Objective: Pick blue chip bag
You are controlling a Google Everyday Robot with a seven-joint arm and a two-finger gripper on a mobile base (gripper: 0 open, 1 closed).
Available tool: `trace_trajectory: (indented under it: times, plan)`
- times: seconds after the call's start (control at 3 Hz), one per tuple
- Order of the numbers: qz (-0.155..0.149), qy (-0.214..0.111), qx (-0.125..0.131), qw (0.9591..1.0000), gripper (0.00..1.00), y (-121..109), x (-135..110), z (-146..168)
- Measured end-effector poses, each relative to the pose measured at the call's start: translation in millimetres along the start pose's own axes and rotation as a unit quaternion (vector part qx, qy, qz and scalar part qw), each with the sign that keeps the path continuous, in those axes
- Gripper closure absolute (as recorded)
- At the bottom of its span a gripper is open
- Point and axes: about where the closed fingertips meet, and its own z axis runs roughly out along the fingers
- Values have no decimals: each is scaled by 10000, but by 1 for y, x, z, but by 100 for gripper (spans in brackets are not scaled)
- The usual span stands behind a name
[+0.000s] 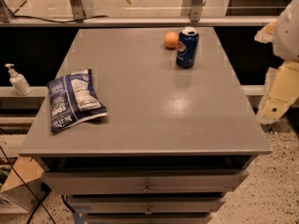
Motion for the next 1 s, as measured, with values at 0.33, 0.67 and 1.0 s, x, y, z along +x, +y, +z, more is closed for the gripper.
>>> trace_trajectory:
  times: [0.33, 0.67, 1.0]
  plan:
    - [-58, -59, 56, 10000, 0, 0, -6, -1]
    - [-360, -594, 1, 9976, 0, -1, -38, 3]
    - [-971, -1451, -298, 9842, 0, 10, -101, 12]
